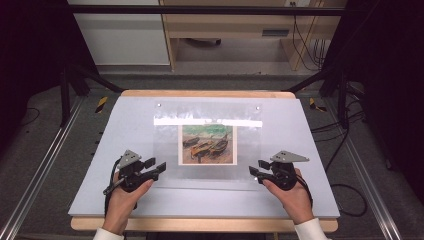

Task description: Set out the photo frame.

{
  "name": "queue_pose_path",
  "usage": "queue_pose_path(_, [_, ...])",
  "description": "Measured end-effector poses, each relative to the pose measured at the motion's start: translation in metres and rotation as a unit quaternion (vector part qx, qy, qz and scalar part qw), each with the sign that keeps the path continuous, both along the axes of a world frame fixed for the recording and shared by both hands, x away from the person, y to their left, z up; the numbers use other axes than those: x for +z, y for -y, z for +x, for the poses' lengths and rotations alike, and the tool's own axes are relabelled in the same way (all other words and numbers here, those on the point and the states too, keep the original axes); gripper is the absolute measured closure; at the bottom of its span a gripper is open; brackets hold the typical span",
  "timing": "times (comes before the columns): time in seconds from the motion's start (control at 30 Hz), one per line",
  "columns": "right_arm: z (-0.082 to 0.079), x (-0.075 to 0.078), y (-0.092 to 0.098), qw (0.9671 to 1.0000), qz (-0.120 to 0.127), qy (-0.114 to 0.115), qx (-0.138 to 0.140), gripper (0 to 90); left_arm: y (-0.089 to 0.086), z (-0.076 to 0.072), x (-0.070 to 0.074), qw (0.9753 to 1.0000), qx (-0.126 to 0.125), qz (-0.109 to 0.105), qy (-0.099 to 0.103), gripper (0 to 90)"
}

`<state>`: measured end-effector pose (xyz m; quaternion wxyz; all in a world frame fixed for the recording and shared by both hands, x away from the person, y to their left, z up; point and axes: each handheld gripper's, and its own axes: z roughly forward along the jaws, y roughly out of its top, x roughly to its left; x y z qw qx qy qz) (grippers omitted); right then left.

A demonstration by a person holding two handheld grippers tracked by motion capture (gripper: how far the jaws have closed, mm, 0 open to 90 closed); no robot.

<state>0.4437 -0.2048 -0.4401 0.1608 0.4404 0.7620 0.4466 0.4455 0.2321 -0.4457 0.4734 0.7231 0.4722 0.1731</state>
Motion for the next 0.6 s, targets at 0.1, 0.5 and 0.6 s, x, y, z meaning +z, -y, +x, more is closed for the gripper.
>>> queue_pose_path(0.1, [-0.0016, -0.0003, 0.0002, 1.0, 0.001, 0.001, -0.001, 54.5, 0.0003, -0.0014, -0.0003, 1.0, 0.0, 0.0, 0.0, 49.4])
queue_pose_path(0.5, [-0.0072, -0.001, 0.0008, 1.0, -0.005, 0.004, -0.001, 58.0, 0.0007, -0.0072, -0.0008, 1.0, 0.002, 0.008, 0.001, 51.0])
queue_pose_path(0.6, [-0.0083, -0.001, 0.0011, 1.0, -0.006, 0.005, -0.001, 58.8, 0.0004, -0.0088, -0.0009, 0.9999, 0.001, 0.011, 0.001, 51.8])
